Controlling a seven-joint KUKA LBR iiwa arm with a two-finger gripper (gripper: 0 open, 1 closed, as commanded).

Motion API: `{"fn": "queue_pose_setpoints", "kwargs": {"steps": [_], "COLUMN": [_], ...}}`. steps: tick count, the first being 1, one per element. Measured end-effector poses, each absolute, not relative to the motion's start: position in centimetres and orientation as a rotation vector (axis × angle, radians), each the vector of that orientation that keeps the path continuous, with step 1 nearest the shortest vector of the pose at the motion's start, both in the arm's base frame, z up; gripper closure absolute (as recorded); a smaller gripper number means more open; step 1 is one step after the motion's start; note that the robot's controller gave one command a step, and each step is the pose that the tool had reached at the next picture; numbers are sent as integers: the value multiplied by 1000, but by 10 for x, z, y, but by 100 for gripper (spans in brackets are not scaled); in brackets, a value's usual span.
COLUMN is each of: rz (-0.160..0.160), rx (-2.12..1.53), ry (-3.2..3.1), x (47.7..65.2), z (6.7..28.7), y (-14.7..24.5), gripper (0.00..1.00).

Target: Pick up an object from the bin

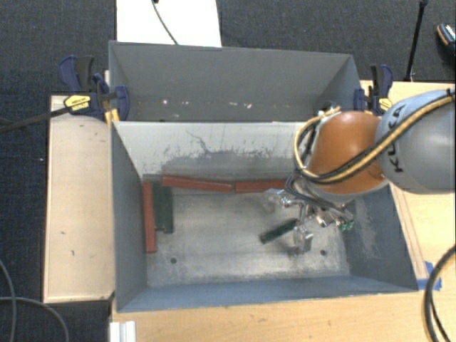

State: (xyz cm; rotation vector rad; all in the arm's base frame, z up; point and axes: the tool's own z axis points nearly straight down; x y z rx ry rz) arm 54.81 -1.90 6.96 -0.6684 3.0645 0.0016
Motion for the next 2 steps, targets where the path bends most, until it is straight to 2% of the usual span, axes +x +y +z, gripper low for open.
{"fn": "queue_pose_setpoints", "kwargs": {"steps": [1, 2], "rz": [2, -2], "rx": [-663, -646], "ry": [3066, 3066], "x": [548, 550], "z": [70, 125], "y": [-19, -19], "gripper": [100, 100]}}
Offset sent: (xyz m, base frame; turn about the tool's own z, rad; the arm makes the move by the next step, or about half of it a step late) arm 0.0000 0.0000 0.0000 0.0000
